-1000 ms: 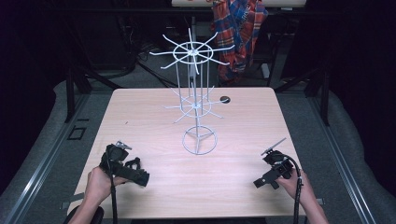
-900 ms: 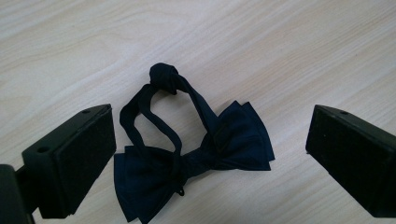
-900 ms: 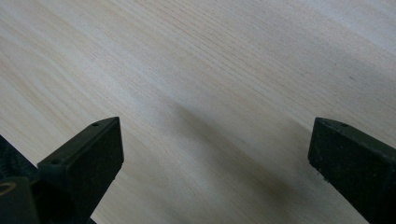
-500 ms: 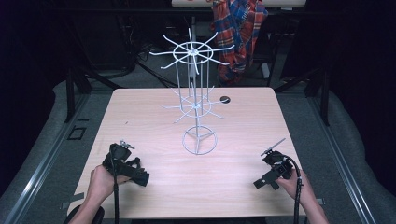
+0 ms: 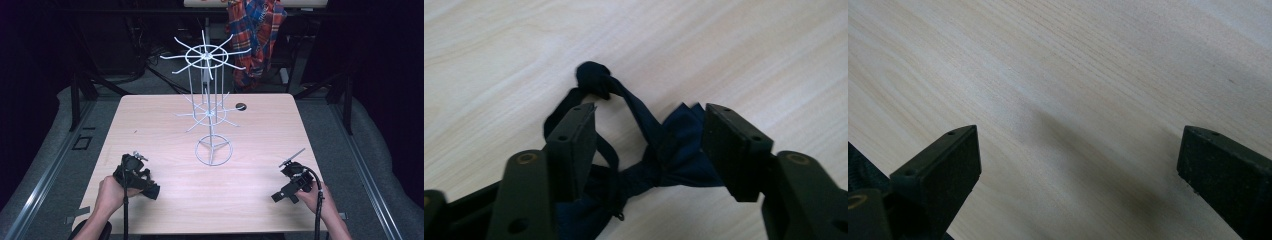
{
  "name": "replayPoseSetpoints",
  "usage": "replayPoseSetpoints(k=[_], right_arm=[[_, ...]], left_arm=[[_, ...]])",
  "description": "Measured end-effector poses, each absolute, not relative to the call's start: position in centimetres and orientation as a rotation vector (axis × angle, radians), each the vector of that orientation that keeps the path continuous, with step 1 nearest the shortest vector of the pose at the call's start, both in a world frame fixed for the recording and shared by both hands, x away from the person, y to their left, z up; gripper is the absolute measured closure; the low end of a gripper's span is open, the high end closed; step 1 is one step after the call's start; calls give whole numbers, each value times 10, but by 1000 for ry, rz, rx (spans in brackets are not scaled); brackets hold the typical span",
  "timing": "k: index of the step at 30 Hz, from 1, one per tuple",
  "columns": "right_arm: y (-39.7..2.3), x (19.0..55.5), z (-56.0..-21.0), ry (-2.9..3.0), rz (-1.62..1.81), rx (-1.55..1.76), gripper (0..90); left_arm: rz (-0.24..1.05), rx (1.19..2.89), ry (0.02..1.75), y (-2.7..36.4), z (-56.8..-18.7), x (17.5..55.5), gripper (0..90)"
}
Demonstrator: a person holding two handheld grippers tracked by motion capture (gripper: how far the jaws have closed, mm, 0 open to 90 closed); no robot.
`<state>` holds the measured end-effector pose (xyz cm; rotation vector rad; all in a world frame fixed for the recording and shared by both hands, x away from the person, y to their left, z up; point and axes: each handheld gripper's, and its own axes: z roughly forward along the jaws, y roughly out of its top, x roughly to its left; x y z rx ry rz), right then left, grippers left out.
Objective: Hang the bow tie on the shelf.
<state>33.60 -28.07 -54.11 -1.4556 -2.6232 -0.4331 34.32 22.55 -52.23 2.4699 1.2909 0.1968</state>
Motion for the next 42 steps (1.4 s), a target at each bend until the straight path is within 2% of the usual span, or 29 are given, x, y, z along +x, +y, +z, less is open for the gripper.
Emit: replayPoseSetpoints(k=[10,17,24,27,28,32,42], right_arm=[[-282,336,-541,-2623,-436,-1448,37],[-283,336,-541,-2628,-429,-1445,37],[-282,336,-541,-2622,-437,-1447,37],[-282,336,-541,-2622,-439,-1449,37],[-282,336,-541,-2622,-438,-1449,37],[-283,336,-541,-2627,-431,-1444,37],[-282,336,-541,-2620,-441,-1449,38]], left_arm=[[184,2608,1227,220,-527,333,502],[161,2653,1232,218,-531,335,554],[191,2665,1227,219,-533,336,620],[208,2685,1211,217,-533,335,614],[239,2724,1196,215,-533,335,580],[272,2689,1192,221,-527,334,540],[192,2748,1187,225,-537,338,549]])
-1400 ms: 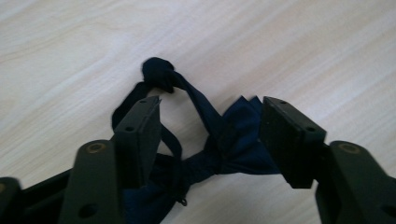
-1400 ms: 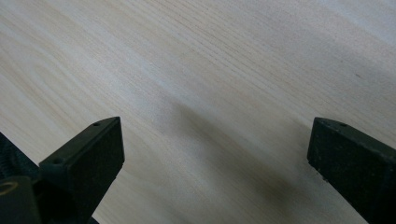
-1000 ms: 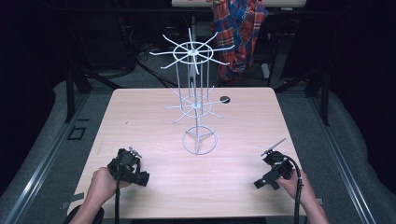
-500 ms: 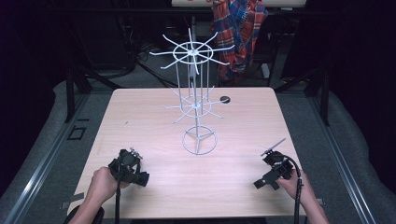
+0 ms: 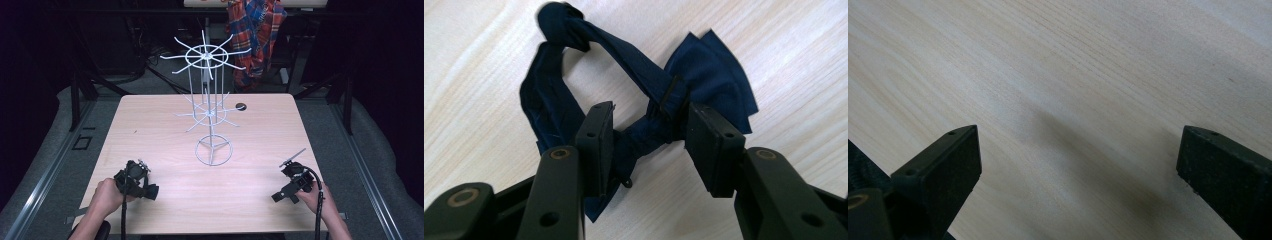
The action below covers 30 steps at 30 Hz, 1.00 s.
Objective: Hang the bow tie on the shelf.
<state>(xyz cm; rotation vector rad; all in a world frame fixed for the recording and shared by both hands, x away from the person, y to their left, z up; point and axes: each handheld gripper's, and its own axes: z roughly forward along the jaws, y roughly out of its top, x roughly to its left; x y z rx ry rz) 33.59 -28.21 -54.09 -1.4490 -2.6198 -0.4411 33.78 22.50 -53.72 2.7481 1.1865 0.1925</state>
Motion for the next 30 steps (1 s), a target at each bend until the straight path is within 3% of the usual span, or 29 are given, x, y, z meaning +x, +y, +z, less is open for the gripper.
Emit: replayPoseSetpoints(k=[15,30], right_arm=[[-282,336,-541,-2622,-430,-1446,38],[-282,336,-541,-2619,-440,-1451,39]], left_arm=[[300,2859,1103,216,-541,335,691],[324,2756,1095,220,-532,335,777]])
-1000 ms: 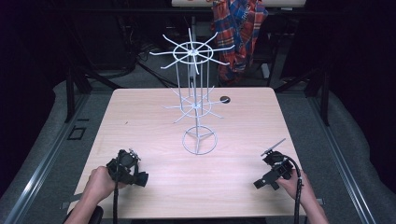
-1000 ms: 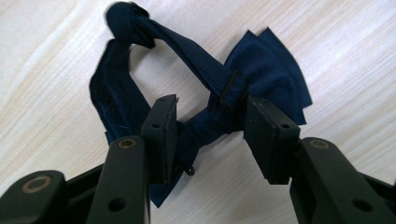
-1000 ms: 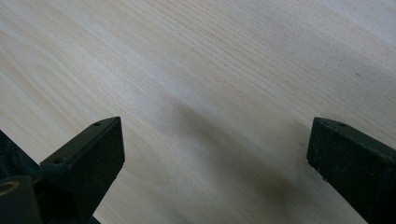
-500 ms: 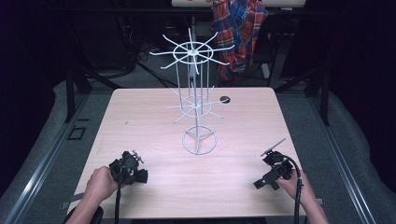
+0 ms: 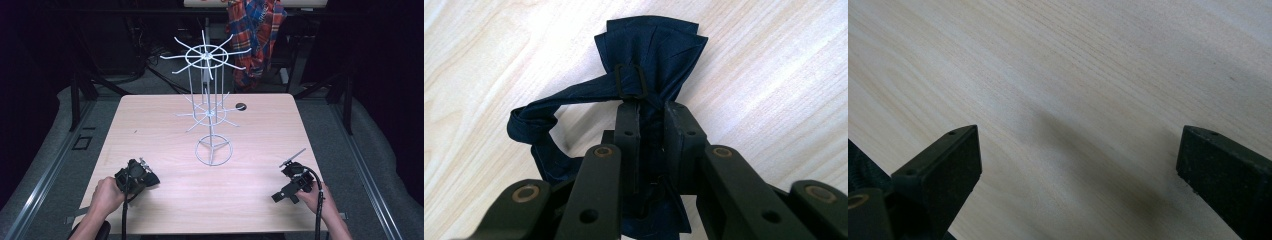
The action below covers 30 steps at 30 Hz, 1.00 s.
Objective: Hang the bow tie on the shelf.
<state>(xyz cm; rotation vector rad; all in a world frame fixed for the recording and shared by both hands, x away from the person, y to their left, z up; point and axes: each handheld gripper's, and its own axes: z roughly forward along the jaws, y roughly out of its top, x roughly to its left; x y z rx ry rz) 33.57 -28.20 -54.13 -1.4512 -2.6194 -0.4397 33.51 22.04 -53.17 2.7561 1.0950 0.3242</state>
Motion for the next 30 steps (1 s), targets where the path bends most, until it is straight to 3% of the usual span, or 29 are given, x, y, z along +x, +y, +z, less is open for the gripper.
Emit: replayPoseSetpoints(k=[14,30], right_arm=[[-283,336,-542,-2614,-440,-1458,39],[-283,336,-542,-2615,-436,-1458,39]], left_arm=[[434,2630,983,214,-512,328,777],[371,2474,973,212,-499,330,777]])
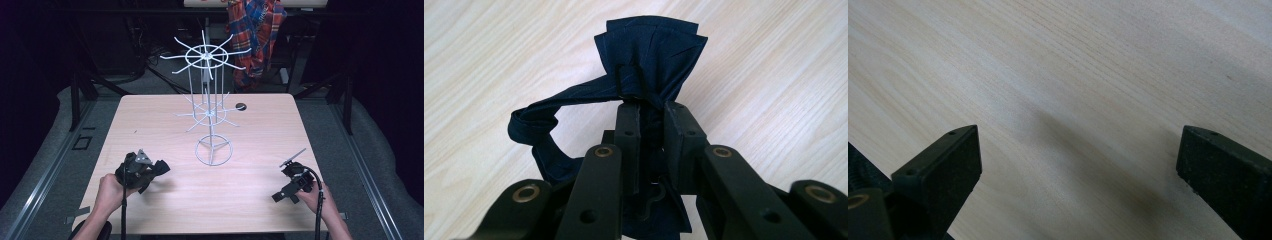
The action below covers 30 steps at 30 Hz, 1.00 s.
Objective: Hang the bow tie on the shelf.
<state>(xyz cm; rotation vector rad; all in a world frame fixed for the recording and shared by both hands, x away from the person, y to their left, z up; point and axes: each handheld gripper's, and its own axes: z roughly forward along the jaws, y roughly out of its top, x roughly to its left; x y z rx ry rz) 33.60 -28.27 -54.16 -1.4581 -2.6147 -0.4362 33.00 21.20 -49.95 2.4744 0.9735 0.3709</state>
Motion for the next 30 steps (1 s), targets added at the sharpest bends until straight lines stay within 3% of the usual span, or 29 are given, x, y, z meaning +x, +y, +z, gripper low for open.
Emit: replayPoseSetpoints(k=[17,30], right_arm=[[-283,336,-542,-2622,-424,-1453,39],[-283,336,-542,-2625,-416,-1448,39]], left_arm=[[416,2327,1014,222,-488,349,777],[444,2278,921,219,-476,355,776]])
